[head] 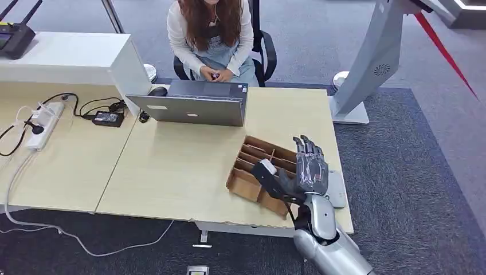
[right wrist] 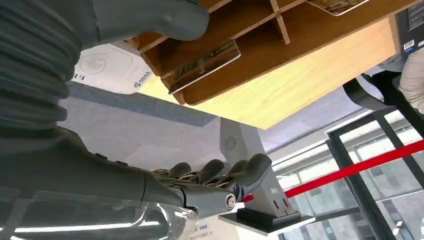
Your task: Pass the card to the sensor for recognition and then transmit it.
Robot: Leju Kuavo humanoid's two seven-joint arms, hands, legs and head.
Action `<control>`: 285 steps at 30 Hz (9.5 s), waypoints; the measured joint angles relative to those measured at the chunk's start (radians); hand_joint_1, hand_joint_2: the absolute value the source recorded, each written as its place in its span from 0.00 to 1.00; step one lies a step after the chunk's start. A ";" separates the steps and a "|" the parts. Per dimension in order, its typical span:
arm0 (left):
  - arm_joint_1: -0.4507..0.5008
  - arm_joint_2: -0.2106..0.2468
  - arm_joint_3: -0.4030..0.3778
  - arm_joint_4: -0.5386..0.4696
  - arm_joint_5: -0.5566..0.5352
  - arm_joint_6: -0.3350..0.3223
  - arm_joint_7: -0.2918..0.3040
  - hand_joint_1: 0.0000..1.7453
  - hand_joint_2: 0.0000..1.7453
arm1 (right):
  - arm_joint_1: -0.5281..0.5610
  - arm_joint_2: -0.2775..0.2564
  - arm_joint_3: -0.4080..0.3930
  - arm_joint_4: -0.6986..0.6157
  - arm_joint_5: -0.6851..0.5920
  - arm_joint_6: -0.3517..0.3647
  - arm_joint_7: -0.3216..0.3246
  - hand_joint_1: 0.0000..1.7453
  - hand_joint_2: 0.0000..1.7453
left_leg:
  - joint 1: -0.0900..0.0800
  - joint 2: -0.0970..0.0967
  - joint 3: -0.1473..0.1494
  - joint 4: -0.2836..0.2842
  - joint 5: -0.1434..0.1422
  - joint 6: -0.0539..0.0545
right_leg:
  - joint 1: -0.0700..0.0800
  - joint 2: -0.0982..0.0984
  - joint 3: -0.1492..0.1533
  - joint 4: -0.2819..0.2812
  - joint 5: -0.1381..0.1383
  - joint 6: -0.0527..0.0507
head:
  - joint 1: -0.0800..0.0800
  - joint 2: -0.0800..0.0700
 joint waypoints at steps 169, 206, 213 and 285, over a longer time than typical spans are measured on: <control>0.001 0.003 0.000 0.000 0.009 0.019 -0.029 0.00 0.00 | -0.059 -0.068 -0.027 -0.376 0.070 -0.093 -0.129 1.00 1.00 | 0.000 0.000 0.000 0.000 0.000 0.000 | 0.000 0.000 0.000 0.000 0.000 0.000 | 0.000 0.000; -0.010 -0.016 -0.030 0.000 -0.066 -0.034 -0.068 0.00 0.00 | -0.608 0.306 0.100 0.445 -0.093 0.037 -0.212 1.00 1.00 | 0.000 -0.003 -0.001 0.000 0.003 -0.001 | 0.001 -0.002 0.000 0.001 0.002 -0.002 | 0.000 0.000; -0.009 -0.018 -0.030 0.000 -0.066 -0.034 -0.064 0.00 0.00 | -0.602 0.311 0.114 0.518 -0.098 0.030 -0.222 1.00 1.00 | 0.000 -0.002 -0.001 0.000 0.003 -0.001 | 0.001 -0.002 0.000 0.001 0.002 -0.002 | 0.000 0.000; 0.002 0.004 -0.020 0.000 0.034 0.037 -0.030 0.00 0.00 | 0.000 0.028 -0.172 -0.316 -1.394 -0.034 -0.661 0.00 0.00 | 0.000 0.001 0.001 0.000 0.002 0.000 | 0.000 0.000 0.000 0.000 0.003 -0.002 | 0.000 0.000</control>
